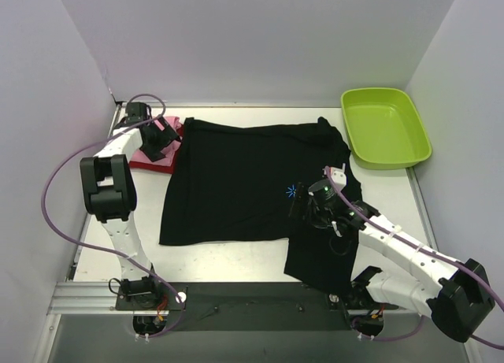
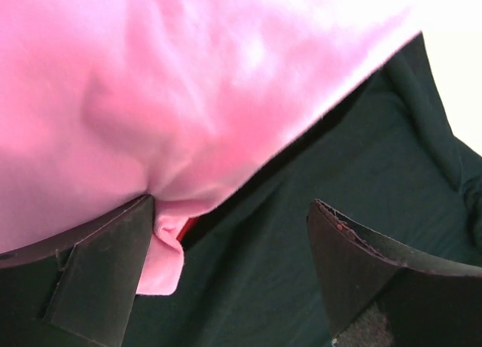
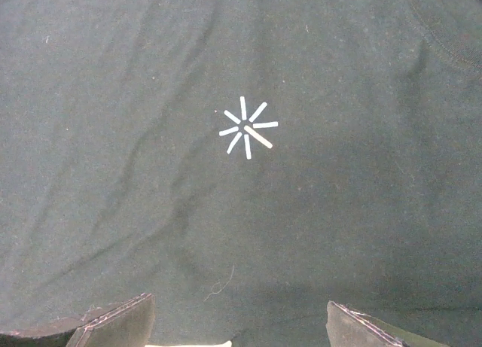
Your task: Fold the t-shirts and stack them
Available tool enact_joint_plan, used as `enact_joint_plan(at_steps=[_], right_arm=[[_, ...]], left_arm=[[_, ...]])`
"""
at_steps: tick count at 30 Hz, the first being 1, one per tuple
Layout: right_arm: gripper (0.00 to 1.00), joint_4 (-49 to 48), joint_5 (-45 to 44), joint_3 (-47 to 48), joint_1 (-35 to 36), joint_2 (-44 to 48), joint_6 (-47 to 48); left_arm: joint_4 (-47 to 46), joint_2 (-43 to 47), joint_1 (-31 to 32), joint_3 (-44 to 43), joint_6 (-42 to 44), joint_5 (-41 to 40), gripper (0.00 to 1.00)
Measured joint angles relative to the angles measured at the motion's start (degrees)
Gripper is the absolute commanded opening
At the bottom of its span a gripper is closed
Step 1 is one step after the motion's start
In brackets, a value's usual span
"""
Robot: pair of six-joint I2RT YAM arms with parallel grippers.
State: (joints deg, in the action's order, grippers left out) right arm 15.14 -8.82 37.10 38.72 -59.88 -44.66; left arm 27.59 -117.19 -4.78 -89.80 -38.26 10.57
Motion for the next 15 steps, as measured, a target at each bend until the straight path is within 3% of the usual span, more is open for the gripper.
enact_joint_plan(at_steps=[7, 15], right_arm=[[1.0, 0.0, 0.33, -0.17, 0.0, -0.07, 0.02], [1.0, -0.02, 0.33, -0.17, -0.07, -0.28, 0.0]], left_arm=[[4.26, -5.7, -1.05, -8.09, 0.9, -1.27, 0.91], [11.96, -16.87, -3.5, -26.32, 4.44, -1.95, 0.91]])
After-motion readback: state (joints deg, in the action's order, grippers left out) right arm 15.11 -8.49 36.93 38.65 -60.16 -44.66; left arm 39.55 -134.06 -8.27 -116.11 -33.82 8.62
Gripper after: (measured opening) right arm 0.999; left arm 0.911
